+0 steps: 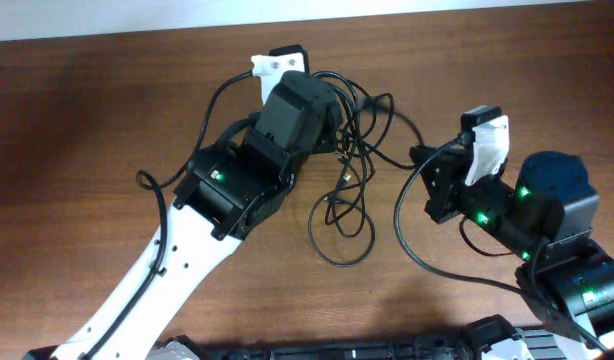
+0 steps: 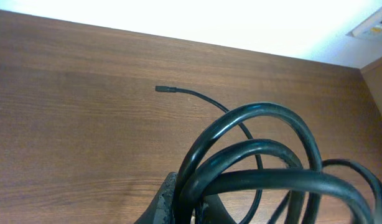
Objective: Untangle cables
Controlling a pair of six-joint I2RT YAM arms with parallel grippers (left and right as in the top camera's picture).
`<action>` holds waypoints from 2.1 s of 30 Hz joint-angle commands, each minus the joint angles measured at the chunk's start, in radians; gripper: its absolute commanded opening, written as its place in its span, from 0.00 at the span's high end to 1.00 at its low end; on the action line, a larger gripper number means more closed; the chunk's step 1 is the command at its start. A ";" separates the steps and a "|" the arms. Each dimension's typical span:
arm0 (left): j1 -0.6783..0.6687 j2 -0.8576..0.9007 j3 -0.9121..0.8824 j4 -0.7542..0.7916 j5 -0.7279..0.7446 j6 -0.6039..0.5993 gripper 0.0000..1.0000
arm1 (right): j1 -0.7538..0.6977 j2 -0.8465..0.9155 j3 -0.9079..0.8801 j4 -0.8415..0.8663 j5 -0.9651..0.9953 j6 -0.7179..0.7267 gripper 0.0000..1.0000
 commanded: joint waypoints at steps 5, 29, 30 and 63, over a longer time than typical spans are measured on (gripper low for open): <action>0.007 -0.017 0.005 0.016 -0.055 0.036 1.00 | -0.002 0.038 0.008 -0.026 0.148 0.039 0.23; 0.007 -0.017 0.005 0.048 0.645 0.630 1.00 | -0.002 0.083 0.008 -0.004 0.180 0.069 0.18; 0.007 -0.017 0.005 0.035 0.645 0.630 1.00 | -0.002 0.083 0.008 -0.008 0.219 0.102 0.18; 0.007 -0.017 0.005 -0.079 0.513 0.687 1.00 | -0.002 0.092 0.008 -0.066 0.352 0.289 0.08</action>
